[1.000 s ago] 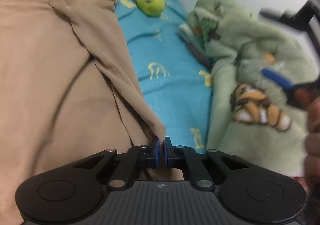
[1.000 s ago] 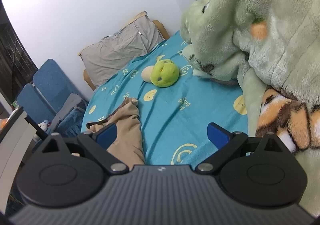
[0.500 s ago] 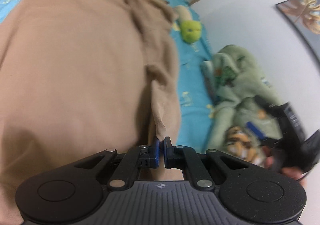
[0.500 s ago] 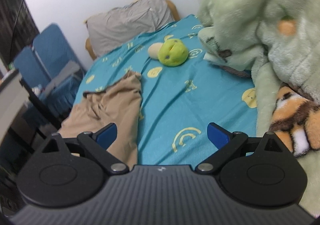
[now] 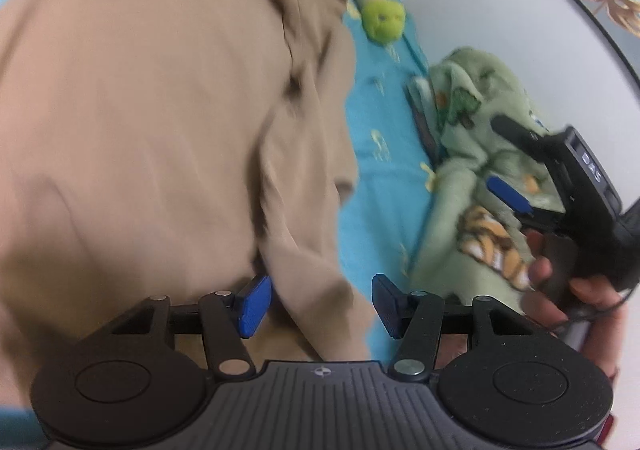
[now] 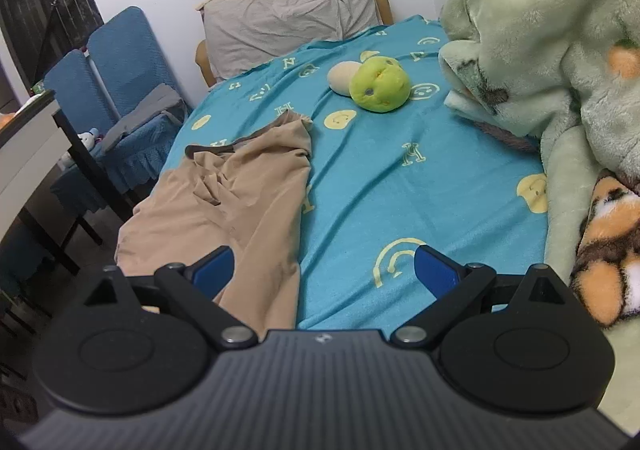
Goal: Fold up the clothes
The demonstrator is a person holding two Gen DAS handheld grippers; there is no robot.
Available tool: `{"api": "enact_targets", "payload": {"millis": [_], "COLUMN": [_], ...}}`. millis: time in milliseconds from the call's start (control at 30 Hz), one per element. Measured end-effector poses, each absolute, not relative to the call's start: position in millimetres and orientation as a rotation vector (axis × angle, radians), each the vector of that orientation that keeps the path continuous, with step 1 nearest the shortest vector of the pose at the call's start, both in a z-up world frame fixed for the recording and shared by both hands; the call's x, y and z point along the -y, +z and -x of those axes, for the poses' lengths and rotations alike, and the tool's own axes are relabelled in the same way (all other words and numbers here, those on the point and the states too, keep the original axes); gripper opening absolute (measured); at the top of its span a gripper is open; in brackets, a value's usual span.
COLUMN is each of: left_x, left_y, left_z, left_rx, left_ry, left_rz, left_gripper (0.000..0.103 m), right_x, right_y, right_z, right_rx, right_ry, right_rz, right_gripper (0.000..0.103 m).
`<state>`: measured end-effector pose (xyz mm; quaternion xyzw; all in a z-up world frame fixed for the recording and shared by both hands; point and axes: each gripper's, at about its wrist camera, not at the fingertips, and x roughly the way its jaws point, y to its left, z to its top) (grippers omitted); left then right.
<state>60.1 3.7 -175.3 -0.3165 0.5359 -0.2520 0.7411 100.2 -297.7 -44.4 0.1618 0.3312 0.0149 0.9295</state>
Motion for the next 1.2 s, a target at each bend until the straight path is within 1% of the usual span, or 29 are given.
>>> {"api": "enact_targets", "payload": {"millis": [33, 100, 167, 267, 400, 433, 500, 567, 633, 700, 733, 767, 833, 900, 967, 1033, 1200], "left_x": [0.5, 8.8, 12.7, 14.7, -4.8, -9.6, -10.1, -7.6, -5.5, -6.5, -7.7, -8.9, -11.0, -12.8, -17.4, -16.4, -3.5], "left_y": [-177.2, -179.4, -179.2, -176.0, -169.1, -169.5, -175.7, -182.9, -178.2, -165.8, -159.2, -152.6, -139.0, -125.1, -113.2, -108.5, -123.6], "left_z": [-59.5, -56.2, -53.7, -50.3, -44.9, -42.4, -38.9, -36.7, -34.7, -31.2, -29.4, -27.6, -31.1, -38.6, -55.4, -85.7, -181.9], "left_rx": [-1.197, -1.222, -1.228, -1.23, -1.247, -1.263, -1.307, -1.354, -1.346, -1.316, -1.303, -1.289, -1.253, -1.211, -1.153, -1.087, -0.963], "left_ry": [-0.558, -0.569, -0.585, -0.624, -0.718, -0.716, -0.659, -0.595, -0.599, -0.599, -0.592, -0.586, -0.568, -0.549, -0.532, -0.493, -0.384], "left_rz": [0.686, 0.643, 0.604, 0.571, 0.696, 0.694, 0.593, 0.502, 0.454, 0.396, 0.366, 0.336, 0.313, 0.313, 0.328, 0.354, 0.516], "left_gripper": [0.06, 0.052, 0.008, 0.004, 0.003, 0.003, 0.003, 0.005, 0.007, 0.017, 0.031, 0.048, 0.062, 0.066, 0.078, 0.082, 0.082], "right_x": [298.8, 302.3, 305.6, 306.8, 304.0, 303.2, 300.9, 298.1, 296.0, 292.4, 290.6, 288.7, 285.8, 282.5, 279.9, 277.9, 280.2], "right_y": [-45.5, -47.9, -49.6, -51.4, -52.4, -52.2, -51.5, -50.3, -47.8, -43.6, -41.2, -38.8, -34.5, -31.6, -28.5, -26.4, -32.0], "right_z": [-101.0, -102.5, -103.6, -103.6, -104.2, -104.3, -104.0, -102.9, -100.0, -95.6, -93.8, -92.0, -89.4, -88.9, -88.2, -88.8, -95.1], "right_rx": [-0.684, -0.696, -0.705, -0.711, -0.717, -0.718, -0.718, -0.721, -0.716, -0.7, -0.689, -0.678, -0.654, -0.637, -0.613, -0.596, -0.602], "right_ry": [0.028, 0.031, 0.032, 0.026, 0.026, 0.029, 0.033, 0.034, 0.038, 0.046, 0.047, 0.049, 0.06, 0.059, 0.065, 0.072, 0.065], "right_rz": [-0.342, -0.374, -0.406, -0.412, -0.392, -0.387, -0.38, -0.368, -0.353, -0.332, -0.32, -0.309, -0.291, -0.271, -0.267, -0.273, -0.3], "right_gripper": [0.098, 0.098, 0.098, 0.098, 0.098, 0.098, 0.098, 0.098, 0.098, 0.098, 0.098, 0.098, 0.098, 0.098, 0.098, 0.098, 0.098]}}
